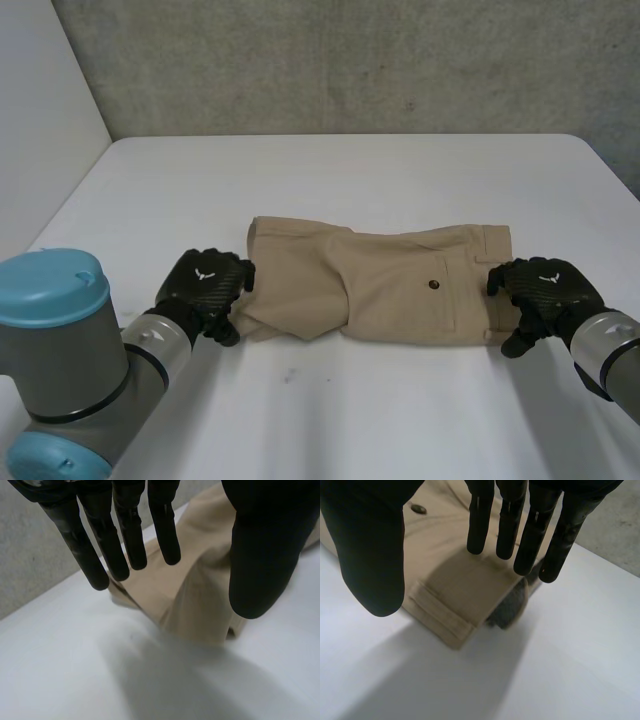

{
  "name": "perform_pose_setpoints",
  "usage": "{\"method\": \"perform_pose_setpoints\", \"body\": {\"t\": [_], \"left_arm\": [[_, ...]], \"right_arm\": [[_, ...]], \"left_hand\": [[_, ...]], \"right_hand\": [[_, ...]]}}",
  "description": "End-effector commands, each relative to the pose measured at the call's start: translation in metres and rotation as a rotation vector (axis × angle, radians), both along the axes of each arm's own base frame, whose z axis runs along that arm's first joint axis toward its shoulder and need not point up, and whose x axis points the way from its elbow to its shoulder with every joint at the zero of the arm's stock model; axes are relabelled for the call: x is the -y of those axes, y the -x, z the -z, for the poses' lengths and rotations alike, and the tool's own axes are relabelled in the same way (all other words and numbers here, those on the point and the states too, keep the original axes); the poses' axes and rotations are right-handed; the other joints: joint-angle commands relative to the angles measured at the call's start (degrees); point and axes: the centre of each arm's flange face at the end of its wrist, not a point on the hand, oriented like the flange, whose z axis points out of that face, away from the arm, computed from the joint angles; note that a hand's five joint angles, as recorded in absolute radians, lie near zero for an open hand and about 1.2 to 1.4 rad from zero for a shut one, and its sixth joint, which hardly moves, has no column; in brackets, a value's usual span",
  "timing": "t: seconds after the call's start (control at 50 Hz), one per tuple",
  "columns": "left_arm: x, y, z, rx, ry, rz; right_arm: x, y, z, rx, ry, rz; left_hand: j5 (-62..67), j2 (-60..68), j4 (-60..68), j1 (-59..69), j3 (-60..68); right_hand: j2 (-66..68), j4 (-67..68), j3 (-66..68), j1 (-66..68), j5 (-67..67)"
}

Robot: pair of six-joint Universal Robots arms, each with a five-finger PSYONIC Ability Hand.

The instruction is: Fold the shorts.

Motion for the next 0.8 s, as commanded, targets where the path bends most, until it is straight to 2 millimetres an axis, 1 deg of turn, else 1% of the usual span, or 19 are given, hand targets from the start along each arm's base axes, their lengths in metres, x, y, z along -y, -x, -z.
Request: {"method": "perform_pose_setpoints", "body": {"t": [0.02,0.18,0.28,0.3,0.32,0.34,0.5,0.56,0.58,0.68,0.72,0.8], "left_arm": [[0.01,-0.004,0.012,0.009,-0.024,-0.028],[0.01,-0.003,0.021,0.018,-0.042,-0.022],[0.012,-0.003,0.023,0.015,-0.035,-0.026],[0.013,-0.003,0.023,0.013,-0.031,-0.026],[0.015,-0.002,0.023,0.007,-0.015,-0.029],[0.016,-0.002,0.022,0.006,-0.009,-0.03],[0.028,-0.005,0.019,-0.01,0.047,-0.053],[0.029,-0.005,0.02,-0.011,0.052,-0.056],[0.029,-0.005,0.021,-0.011,0.05,-0.056],[0.03,-0.006,0.029,0.002,0.031,-0.058],[0.03,-0.007,0.029,0.003,0.028,-0.06],[0.031,-0.009,0.03,0.005,0.025,-0.067]], "right_arm": [[0.007,0.008,0.011,-0.006,0.048,0.028],[0.016,0.007,0.022,-0.002,0.077,0.018],[0.017,0.005,0.028,0.002,0.065,0.003],[0.018,0.005,0.029,0.004,0.066,0.001],[0.019,0.004,0.029,0.004,0.069,-0.001],[0.019,0.004,0.029,0.005,0.071,-0.002],[0.021,0.004,0.036,0.004,0.06,0.001],[0.023,0.003,0.036,0.003,0.069,0.002],[0.023,0.004,0.035,0.002,0.075,0.005],[0.029,0.006,0.034,-0.007,0.092,0.029],[0.032,0.01,0.035,-0.017,0.091,0.052],[0.033,0.011,0.037,-0.032,0.085,0.066]], "left_hand": [[13.0,12.9,12.6,12.2,12.9],[24.7,24.7,24.4,24.0,24.7],[35.7,35.6,35.3,34.9,35.6],[38.3,38.3,38.0,37.6,38.3],[43.7,43.6,43.3,42.9,43.6],[45.4,45.4,45.1,44.7,45.4],[45.8,45.7,45.4,45.0,45.7],[45.8,45.7,45.4,45.0,45.7],[45.8,45.7,45.4,45.0,45.7],[45.8,45.7,45.4,45.0,45.7],[45.8,45.7,45.4,45.0,45.7],[45.8,45.7,45.4,45.0,45.7]], "right_hand": [[7.2,7.2,7.2,11.8,8.7],[9.1,9.1,9.0,13.6,10.5],[12.9,12.9,12.9,17.5,14.4],[15.3,15.3,15.2,19.8,16.7],[15.8,15.8,15.7,20.3,17.2],[16.1,16.1,16.1,20.7,17.6],[19.5,19.5,19.4,24.0,20.9],[37.1,37.1,37.0,41.6,38.5],[48.6,48.6,48.5,53.1,50.0],[48.7,48.7,48.7,53.3,50.2],[48.7,48.7,48.7,53.3,50.2],[48.7,48.7,48.7,53.3,50.2]]}}
